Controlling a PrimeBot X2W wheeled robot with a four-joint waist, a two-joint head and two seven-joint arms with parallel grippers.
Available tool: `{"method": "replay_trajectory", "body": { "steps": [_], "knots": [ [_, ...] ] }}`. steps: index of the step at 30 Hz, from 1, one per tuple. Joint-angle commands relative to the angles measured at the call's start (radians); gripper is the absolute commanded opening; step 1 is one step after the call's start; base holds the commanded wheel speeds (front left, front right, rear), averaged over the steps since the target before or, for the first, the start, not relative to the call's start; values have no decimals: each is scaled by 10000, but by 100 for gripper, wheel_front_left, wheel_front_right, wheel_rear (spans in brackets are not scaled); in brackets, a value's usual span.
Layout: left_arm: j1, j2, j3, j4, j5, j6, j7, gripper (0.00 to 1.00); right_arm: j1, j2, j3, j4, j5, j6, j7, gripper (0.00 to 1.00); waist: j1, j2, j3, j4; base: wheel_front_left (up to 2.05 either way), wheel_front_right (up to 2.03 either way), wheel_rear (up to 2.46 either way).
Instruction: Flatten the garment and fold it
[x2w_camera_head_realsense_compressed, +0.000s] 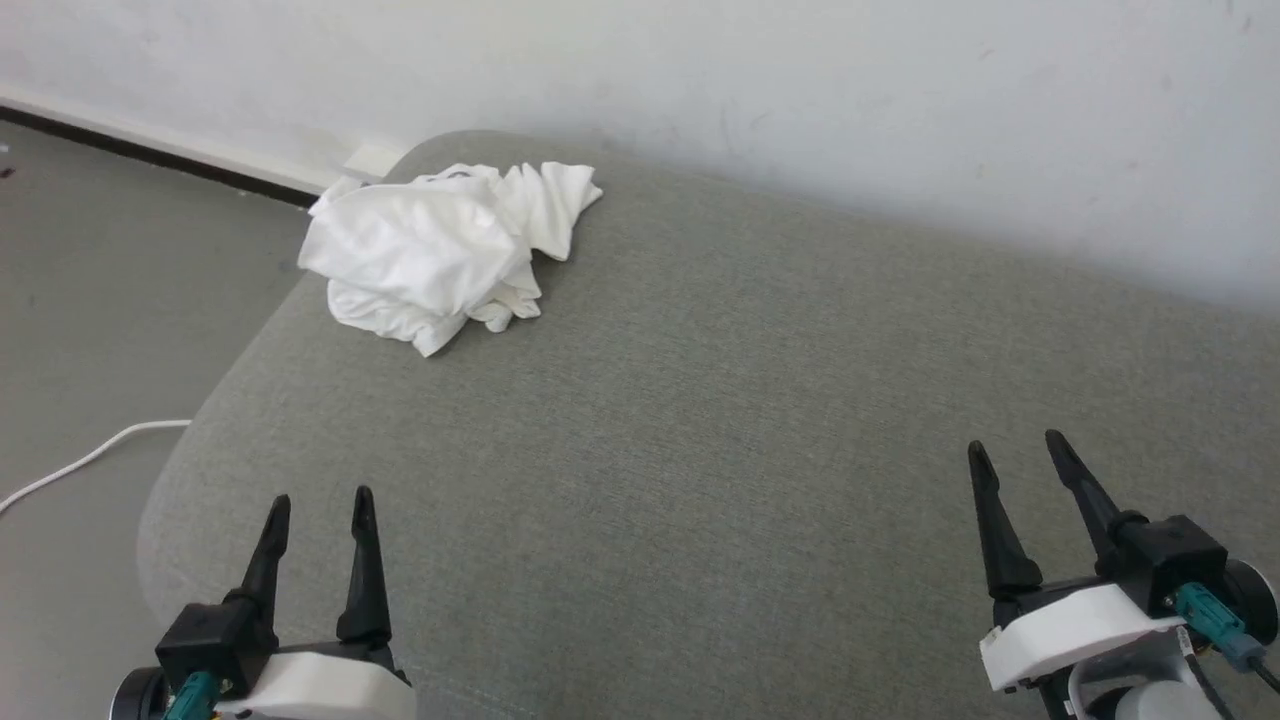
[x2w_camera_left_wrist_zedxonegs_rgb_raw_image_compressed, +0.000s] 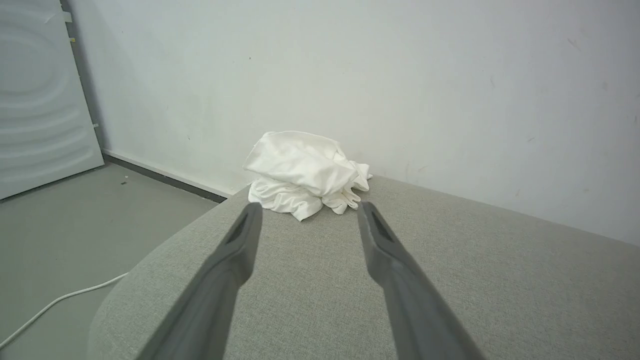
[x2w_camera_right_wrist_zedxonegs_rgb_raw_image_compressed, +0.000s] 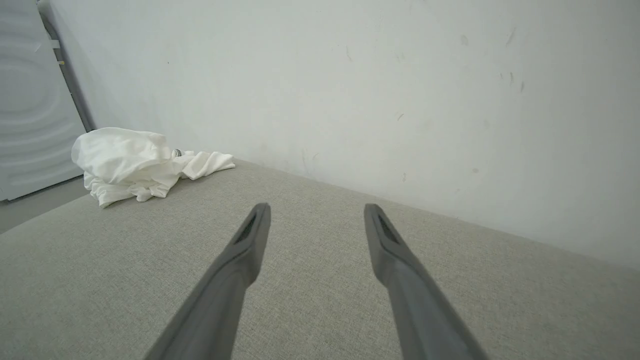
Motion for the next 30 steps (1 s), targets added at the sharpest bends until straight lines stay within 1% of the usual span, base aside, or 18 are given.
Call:
{"method": "replay_trajectory", "body": {
  "steps": [1,11,30],
  "knots": [
    [95,-20,59,-46,-72,-19,-85,100,-128,18,23,42,69,-16,-97,100,0,0,-36,187,0,0,0],
    [252,-23,197,-48,-203,-75,-294,100,-155,21,109,181,175,-17,-307,100,0,0,-105,729,0,0,0],
    [418,-28,338,-92,-504,-130,-692,100,-175,26,-93,328,253,-21,-703,100,0,0,-76,1471,0,0,0]
  ]
}}
